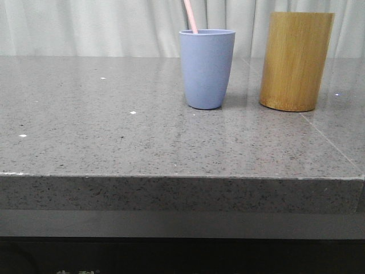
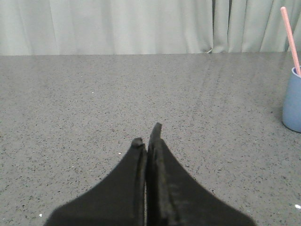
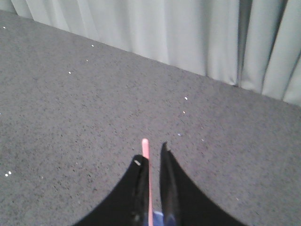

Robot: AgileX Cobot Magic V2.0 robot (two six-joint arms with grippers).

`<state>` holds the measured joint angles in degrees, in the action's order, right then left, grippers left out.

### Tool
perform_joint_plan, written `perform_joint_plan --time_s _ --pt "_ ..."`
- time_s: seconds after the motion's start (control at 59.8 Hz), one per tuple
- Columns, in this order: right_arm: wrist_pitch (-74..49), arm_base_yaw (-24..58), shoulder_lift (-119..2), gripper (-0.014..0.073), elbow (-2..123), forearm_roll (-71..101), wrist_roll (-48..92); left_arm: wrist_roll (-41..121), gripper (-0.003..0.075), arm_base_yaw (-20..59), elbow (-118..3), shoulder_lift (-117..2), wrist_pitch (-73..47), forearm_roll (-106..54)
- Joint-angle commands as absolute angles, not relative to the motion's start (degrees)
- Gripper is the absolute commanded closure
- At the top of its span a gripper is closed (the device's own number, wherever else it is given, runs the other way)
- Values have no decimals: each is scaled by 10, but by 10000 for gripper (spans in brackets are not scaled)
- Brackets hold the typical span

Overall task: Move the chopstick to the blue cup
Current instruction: 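Raise the right gripper away from the blue cup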

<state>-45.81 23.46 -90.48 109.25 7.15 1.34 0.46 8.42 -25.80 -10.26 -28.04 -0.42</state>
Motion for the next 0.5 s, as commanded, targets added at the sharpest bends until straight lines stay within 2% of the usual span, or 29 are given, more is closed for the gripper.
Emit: perform_joint_plan --time_s 0.0,0.284,0.485 --pt "-490 211 -874 664 1133 72 9 3 739 83 -272 -109 -231 -9" --pt "-639 161 -825 652 1134 0 -24 3 739 83 -272 -109 -231 -9" --pt "-672 116 -764 652 1073 -42 -49 3 739 83 -272 -109 -231 -9"
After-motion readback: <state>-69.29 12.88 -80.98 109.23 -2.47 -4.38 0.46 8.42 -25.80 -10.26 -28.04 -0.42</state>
